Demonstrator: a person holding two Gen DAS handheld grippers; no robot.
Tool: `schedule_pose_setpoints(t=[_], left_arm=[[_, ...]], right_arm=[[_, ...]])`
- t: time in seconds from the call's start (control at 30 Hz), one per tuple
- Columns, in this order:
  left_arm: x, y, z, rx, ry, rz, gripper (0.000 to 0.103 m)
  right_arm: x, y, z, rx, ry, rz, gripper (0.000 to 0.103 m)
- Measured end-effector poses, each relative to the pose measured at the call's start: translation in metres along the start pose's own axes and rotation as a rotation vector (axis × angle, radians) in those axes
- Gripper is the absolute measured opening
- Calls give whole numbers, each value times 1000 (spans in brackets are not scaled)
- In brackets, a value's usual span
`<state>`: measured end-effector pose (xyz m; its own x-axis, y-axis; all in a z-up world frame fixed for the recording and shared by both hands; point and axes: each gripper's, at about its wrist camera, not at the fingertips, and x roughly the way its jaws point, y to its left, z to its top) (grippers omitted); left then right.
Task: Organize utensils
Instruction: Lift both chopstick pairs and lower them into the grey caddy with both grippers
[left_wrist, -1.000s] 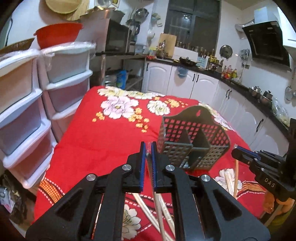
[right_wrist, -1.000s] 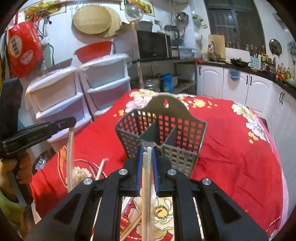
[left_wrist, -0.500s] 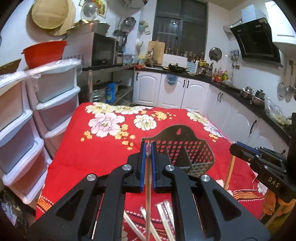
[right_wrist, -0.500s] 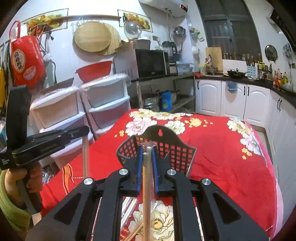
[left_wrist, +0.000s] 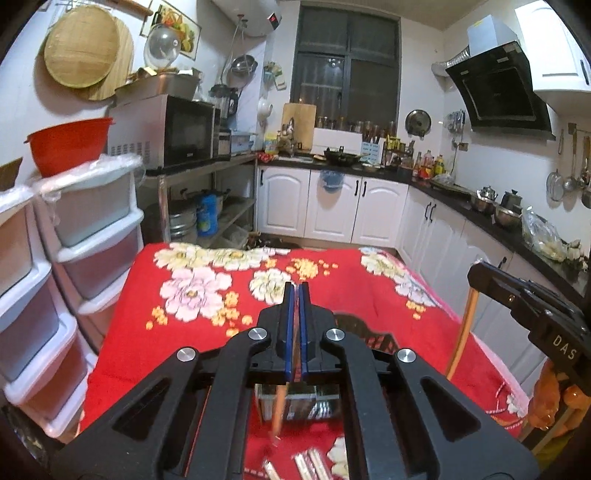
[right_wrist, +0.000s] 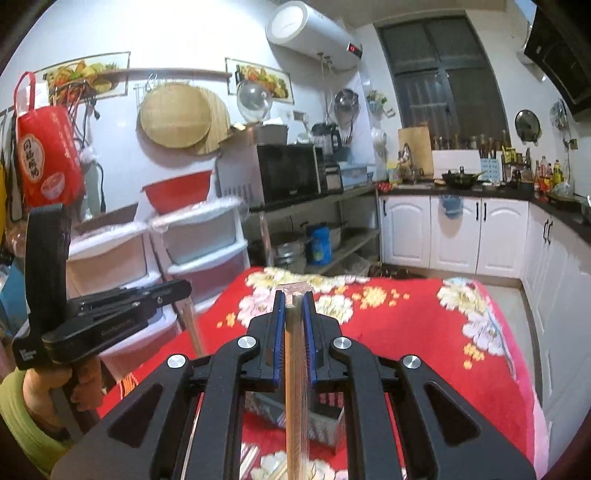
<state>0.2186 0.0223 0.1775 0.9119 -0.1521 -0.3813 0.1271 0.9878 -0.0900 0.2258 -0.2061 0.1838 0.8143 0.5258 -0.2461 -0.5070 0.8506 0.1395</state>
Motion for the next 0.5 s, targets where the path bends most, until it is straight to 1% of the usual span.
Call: schedule_pose_setpoints(t=[0.3,0.4,0.5], left_arm=[[-2,-3,46,-5,-88,0,0],[-2,-4,61,-2,-123,9,0],[0,-7,68,0,-145,19,0]], right_arm=[[4,-7,42,-11,-110,-18,10],[7,-7,49,-18,-136,-24,10],[14,-10,51,-26,-158,-37,10]])
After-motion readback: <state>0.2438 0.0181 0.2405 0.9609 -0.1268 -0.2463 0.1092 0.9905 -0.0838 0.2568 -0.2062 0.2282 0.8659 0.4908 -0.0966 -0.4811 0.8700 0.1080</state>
